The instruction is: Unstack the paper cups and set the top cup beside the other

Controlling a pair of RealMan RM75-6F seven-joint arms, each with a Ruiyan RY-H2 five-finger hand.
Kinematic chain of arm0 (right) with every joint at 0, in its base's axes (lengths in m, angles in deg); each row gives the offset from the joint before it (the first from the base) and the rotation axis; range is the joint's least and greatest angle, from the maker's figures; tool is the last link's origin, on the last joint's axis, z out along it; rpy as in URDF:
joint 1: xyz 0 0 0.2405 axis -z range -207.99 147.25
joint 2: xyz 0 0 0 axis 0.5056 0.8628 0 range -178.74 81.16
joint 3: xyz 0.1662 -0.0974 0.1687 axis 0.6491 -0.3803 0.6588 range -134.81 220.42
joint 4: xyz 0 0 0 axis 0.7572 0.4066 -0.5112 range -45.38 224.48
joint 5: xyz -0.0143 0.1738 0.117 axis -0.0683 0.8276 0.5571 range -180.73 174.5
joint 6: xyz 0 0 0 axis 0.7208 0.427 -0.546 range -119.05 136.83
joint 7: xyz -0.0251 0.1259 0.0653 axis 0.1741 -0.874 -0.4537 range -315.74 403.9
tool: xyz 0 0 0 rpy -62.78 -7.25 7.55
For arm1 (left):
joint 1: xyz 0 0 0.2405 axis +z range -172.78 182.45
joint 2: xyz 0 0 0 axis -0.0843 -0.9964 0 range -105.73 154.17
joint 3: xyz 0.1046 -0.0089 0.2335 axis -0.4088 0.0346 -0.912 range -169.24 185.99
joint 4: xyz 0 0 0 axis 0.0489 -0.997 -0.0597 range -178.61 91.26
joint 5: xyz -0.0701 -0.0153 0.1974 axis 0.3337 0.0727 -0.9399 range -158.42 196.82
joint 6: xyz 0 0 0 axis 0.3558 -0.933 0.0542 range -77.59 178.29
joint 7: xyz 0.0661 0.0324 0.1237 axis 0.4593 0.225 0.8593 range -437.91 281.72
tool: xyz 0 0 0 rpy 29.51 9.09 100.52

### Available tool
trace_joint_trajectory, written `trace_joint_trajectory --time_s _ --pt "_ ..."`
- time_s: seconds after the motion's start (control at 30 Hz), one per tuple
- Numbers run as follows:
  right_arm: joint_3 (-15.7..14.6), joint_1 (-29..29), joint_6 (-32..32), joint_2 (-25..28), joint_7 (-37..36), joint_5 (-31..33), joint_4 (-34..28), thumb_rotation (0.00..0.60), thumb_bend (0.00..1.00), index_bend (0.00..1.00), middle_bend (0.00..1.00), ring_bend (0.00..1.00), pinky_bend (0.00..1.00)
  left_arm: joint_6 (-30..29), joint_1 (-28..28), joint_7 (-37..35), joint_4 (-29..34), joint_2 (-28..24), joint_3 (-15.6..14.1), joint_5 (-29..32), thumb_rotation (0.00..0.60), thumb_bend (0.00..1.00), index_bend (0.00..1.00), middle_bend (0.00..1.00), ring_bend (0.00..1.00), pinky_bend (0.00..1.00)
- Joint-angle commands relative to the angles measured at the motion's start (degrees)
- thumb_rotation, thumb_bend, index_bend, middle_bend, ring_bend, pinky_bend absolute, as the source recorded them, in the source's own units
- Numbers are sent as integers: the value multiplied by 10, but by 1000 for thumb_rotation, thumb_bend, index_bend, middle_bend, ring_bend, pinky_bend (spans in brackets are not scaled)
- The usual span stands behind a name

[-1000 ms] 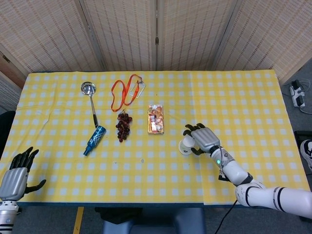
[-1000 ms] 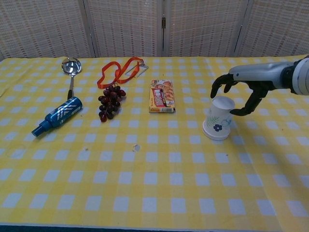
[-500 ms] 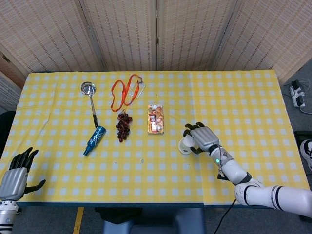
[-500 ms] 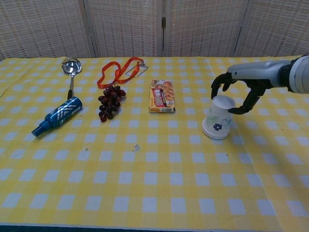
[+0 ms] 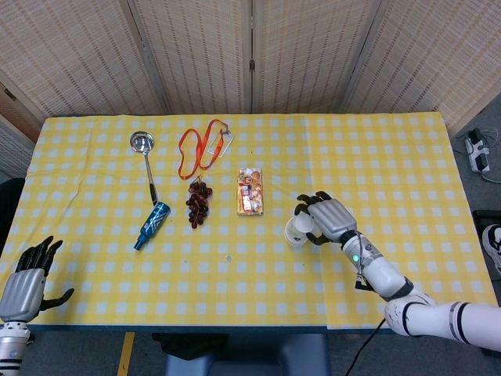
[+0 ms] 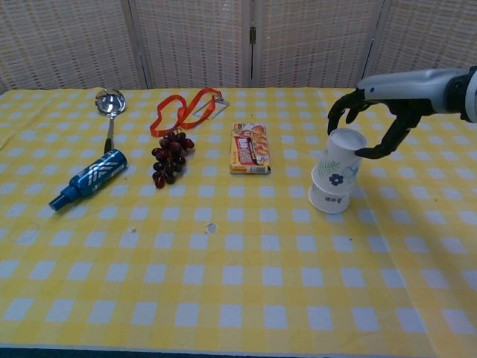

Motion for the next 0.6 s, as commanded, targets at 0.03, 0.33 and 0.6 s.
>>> trace_joint_trajectory --time_s 0.03,0.33,0.6 --pt "5 7 10 18 -10 -14 -19 600 427 353 151 178 79 0 0 0 1 -1 0 0 600 258 60 0 0 0" --pt "23 54 57 94 -76 -78 -84 600 427 354 154 178 79 -2 1 0 5 -4 0 -1 600 258 59 0 0 0" --pt "18 96 71 129 -127 -97 -70 600 427 354 156 180 79 0 -1 0 4 -1 -1 -3 600 258 58 0 0 0"
